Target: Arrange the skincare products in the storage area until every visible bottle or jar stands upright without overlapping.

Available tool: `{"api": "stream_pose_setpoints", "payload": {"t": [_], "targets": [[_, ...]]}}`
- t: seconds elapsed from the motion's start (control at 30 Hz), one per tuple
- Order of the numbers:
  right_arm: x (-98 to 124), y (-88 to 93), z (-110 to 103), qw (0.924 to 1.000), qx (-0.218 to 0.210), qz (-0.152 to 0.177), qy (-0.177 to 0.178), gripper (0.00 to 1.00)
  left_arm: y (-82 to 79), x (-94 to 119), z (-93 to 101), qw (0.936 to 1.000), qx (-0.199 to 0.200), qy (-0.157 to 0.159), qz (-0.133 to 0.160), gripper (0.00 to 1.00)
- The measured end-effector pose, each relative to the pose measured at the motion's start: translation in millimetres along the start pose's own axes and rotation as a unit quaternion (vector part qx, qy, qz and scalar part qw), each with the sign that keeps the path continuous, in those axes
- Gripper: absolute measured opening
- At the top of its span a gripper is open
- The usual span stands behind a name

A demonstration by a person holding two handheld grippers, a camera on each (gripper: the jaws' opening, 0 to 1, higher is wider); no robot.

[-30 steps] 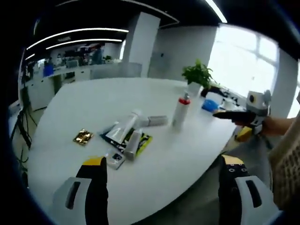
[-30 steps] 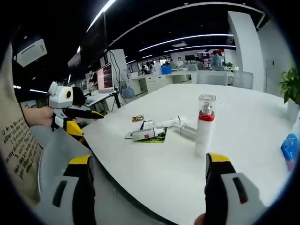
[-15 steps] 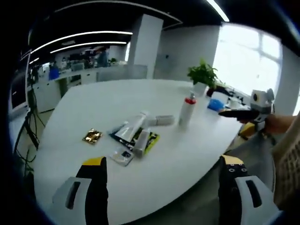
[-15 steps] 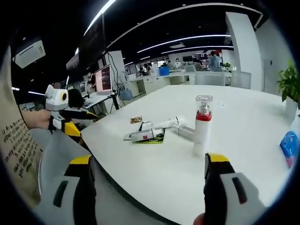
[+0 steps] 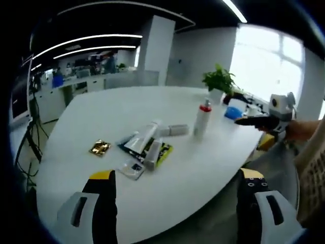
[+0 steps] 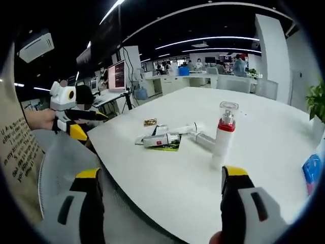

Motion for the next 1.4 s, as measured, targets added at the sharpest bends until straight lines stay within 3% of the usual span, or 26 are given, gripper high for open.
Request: {"api": "stream_pose_setpoints", "payload": {"t": [0.47,0.87,1.4], "targets": [[-43,-24.3,16,0.9960,0.068,-0.023,-0.052,0.96,1.9,-1,-0.9,0.9999,0.009,0.008,-0.008,0.96],[-92,-38.9,17,0.9872,0.105,-0.039,-0.113,0.95,3.4,2,-5.7,0.9997,0.023,0.003,-0.003,0.94],[-160,-55.2,29,0.9613,0.199,-0.086,-0.171,0.89,2.9,5,-9.5,0.9997,0.025,-0.005,0.005,0.93]]}}
Point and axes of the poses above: the point that each gripper's makers call its tool centre point, and the gripper's own axes: x roughly backward along the fingers, z roughly to its right, y roughly out of its underside, the point moved 10 cm from there along x, roughly backward along the fingers, and after that the axes turned 15 degrees about z, right-handed, at the moved point
